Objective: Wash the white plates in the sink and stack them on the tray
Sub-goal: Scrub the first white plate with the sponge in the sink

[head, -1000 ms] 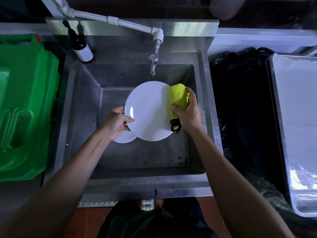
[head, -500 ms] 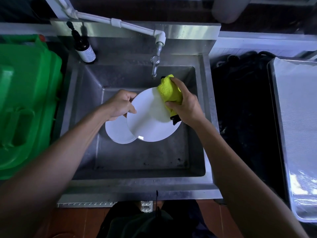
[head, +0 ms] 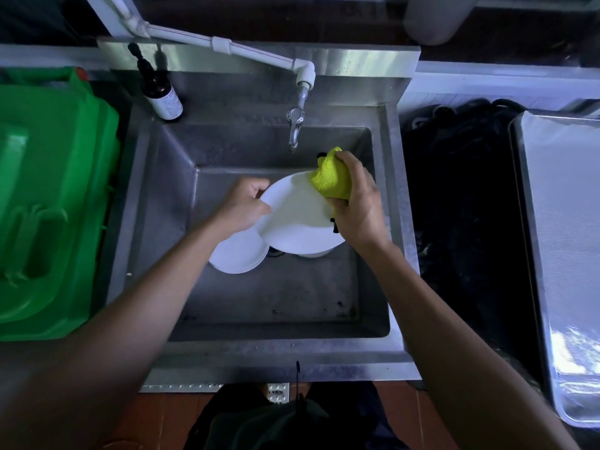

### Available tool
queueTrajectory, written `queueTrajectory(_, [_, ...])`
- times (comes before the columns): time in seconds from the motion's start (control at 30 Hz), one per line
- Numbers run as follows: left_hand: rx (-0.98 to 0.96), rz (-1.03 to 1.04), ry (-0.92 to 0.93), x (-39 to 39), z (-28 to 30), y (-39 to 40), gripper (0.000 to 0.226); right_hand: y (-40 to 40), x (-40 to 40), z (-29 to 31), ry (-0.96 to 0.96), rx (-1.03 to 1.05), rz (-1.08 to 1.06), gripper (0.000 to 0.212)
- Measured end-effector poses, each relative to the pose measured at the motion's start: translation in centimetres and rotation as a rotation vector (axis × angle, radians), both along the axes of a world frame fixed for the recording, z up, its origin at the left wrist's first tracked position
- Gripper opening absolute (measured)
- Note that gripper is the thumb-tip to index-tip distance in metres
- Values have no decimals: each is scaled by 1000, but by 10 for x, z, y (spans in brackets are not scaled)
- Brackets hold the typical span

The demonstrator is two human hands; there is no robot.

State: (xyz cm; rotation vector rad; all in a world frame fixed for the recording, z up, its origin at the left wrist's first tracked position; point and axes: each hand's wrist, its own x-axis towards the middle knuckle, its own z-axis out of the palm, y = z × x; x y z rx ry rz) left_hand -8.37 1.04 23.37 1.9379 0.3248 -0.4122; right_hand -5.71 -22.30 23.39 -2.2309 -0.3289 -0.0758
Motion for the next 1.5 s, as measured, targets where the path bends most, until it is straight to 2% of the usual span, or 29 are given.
queueTrajectory(0.07, [-2, 115, -26, -6, -9, -8, 14, 0, 0, 4, -94, -69, 0, 87])
queueTrajectory(0.17, [-19, 214, -74, -13, -17, -15, 31, 0, -2, 13, -181, -141, 3, 88])
queueTrajectory(0.23, [-122, 287, -71, -19, -18, -16, 31, -2, -4, 19, -223, -156, 3, 88])
queueTrajectory(0.33, [-369, 444, 45, -35, -17, -12, 23, -5, -5, 24, -261, -137, -28, 88])
queueTrajectory(0.4, [-426, 546, 214, -42, -16, -9, 24, -5, -5, 26, -294, -133, -38, 88])
queueTrajectory(0.5, [-620, 543, 466, -35, -7, -9, 54, -5, -5, 24, -361, -131, -34, 84])
queueTrajectory(0.57, [-758, 510, 530, -25, 1, -11, 71, -4, -6, 21, -413, -132, -30, 80])
queueTrajectory(0.67, [-836, 498, 570, -13, 11, -20, 82, -4, -9, 17, -467, -133, -10, 74])
queueTrajectory(0.77, [-893, 522, 554, -8, 14, -29, 64, -7, -10, 14, -486, -118, 7, 69])
queueTrajectory(0.83, [-972, 586, 514, -7, 14, -34, 47, -10, -11, 11, -493, -120, 7, 69])
queueTrajectory(0.9, [-1045, 670, 470, -5, 16, -40, 40, -12, -13, 8, -492, -126, 17, 70])
queueTrajectory(1.03, [-1148, 850, 380, -2, 20, -46, 19, -16, -21, 2, -426, -136, 42, 80])
queueTrajectory(1.13, [-1112, 897, 329, -1, 20, -43, 10, -19, -26, 1, -311, -148, 84, 82])
queueTrajectory(1.3, [-1008, 841, 239, 0, 17, -37, 9, -23, -34, -2, -142, -165, 199, 86])
queueTrajectory(1.43, [-973, 807, 204, -3, 15, -35, 22, -19, -36, -1, 145, 42, 193, 87])
queueTrajectory(1.5, [-968, 802, 200, -7, 13, -35, 30, -15, -36, 0, 211, 81, 160, 90])
